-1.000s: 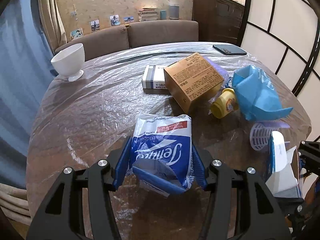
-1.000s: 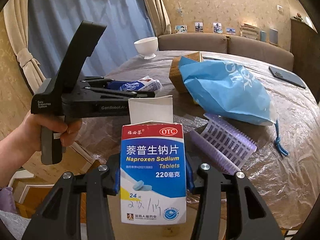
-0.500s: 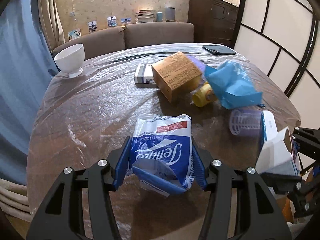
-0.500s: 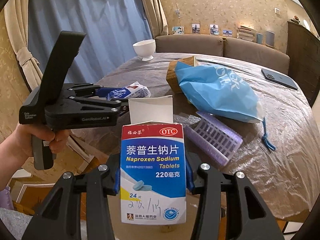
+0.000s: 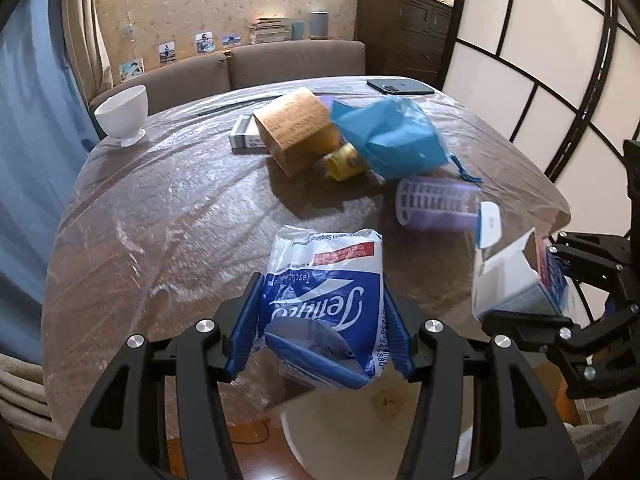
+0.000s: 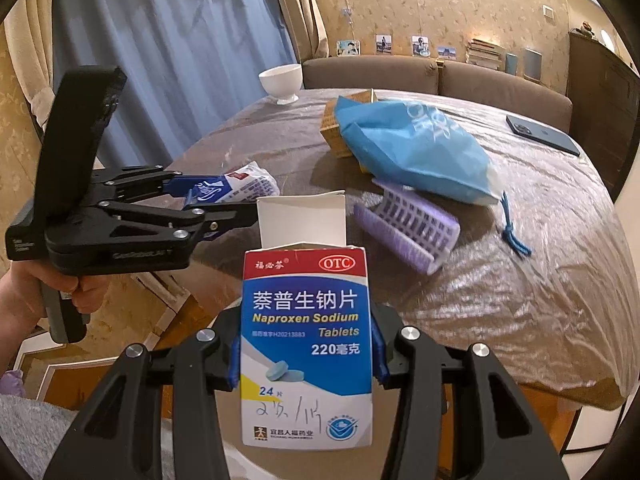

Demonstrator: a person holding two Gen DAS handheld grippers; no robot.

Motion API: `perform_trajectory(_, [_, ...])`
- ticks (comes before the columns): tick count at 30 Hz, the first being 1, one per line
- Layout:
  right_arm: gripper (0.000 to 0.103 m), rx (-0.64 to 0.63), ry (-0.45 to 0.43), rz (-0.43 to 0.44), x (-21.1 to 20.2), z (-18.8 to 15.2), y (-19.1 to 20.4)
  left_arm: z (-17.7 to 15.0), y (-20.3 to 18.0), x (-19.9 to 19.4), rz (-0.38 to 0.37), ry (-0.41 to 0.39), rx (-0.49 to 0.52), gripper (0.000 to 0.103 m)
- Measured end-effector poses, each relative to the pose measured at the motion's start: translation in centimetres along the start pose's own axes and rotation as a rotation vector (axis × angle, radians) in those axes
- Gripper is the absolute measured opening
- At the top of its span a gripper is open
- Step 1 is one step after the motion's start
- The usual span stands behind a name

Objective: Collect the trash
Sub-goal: 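Carry the tissue pack and Naproxen box over the white bin with both tools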

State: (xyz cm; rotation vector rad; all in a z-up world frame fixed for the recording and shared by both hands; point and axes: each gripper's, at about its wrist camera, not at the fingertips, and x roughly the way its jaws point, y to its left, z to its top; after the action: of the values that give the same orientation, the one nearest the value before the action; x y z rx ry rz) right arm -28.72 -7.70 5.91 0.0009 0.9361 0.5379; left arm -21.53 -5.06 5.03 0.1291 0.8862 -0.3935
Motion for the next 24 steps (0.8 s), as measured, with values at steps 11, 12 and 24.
perform_trajectory(11, [0.046, 0.021, 0.033, -0.012, -0.7, -1.7, -0.4, -2.0, -1.5, -1.3, -0.029, 0.021, 0.017, 0.056])
perform_trajectory(12, [0.046, 0.022, 0.035, -0.014, -0.7, -1.8, -0.4, -2.1, -1.5, -1.3, -0.032, 0.023, 0.018, 0.056])
perform_trajectory(24, [0.046, 0.031, 0.072, -0.022, -0.8, -3.2, -0.5, -4.3, -3.6, -1.9, -0.071, 0.071, 0.068, 0.056])
